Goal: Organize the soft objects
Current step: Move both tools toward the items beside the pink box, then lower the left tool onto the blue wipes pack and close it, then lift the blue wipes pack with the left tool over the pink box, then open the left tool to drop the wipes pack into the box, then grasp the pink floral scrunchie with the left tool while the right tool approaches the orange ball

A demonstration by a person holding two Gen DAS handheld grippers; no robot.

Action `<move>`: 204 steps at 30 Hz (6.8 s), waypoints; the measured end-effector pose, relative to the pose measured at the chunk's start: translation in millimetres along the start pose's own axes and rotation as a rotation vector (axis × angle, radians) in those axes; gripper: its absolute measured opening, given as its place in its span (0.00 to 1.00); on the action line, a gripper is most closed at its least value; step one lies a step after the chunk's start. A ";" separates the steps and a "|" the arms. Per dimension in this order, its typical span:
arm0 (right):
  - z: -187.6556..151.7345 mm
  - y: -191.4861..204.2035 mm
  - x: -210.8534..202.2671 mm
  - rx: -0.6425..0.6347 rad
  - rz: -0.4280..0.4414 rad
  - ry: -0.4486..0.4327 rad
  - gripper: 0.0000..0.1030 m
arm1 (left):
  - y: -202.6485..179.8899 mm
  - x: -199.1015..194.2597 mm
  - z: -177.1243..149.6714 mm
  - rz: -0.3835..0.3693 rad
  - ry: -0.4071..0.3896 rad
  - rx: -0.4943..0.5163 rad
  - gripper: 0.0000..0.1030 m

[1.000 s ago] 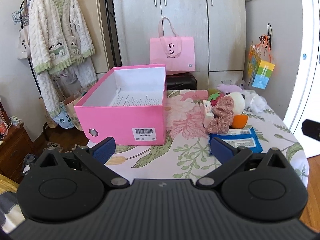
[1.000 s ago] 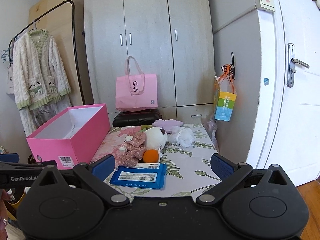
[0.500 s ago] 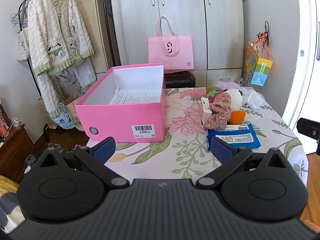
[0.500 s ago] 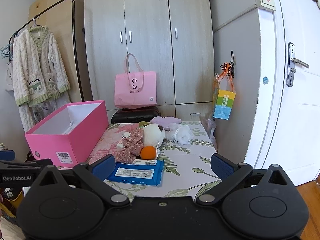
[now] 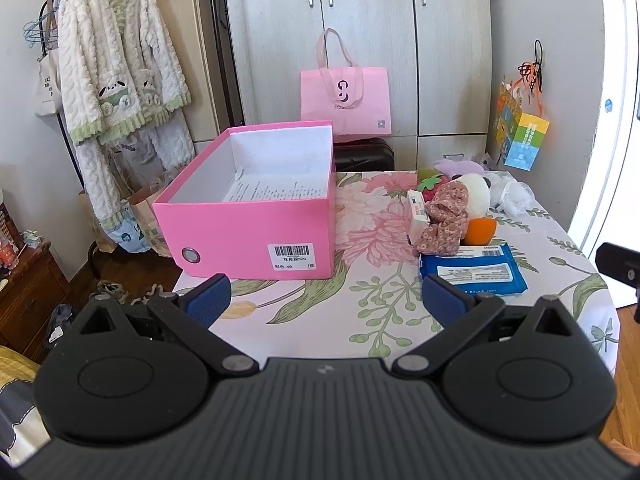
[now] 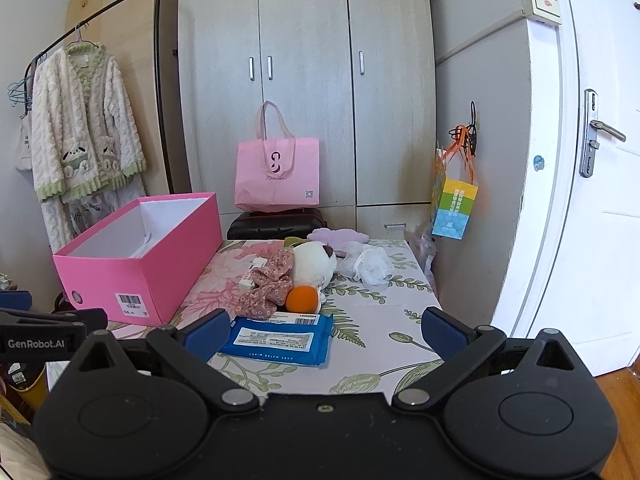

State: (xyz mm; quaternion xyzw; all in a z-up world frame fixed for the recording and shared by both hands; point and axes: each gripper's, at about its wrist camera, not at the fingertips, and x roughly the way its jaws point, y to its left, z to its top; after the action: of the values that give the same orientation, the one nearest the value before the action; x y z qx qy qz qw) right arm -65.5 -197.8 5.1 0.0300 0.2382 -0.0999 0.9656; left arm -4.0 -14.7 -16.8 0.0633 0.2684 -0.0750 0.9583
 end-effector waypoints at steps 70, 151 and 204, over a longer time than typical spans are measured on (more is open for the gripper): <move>-54.4 -10.3 160.4 -0.083 0.338 0.183 0.63 | -63.0 168.6 -6.3 -0.511 0.287 -0.046 0.46; 150.3 226.9 327.7 -0.417 0.511 0.347 0.65 | 164.8 291.6 166.5 -0.362 0.266 -0.215 0.53; 146.2 20.1 116.0 -0.231 0.493 0.253 0.77 | 76.9 71.3 117.9 -0.605 0.164 0.169 0.72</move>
State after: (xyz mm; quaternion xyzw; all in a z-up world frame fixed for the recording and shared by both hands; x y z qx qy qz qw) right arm 105.5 -214.3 80.6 -0.0111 0.3518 0.1701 0.9204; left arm 129.4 33.9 52.1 0.0657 0.3443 -0.3733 0.8590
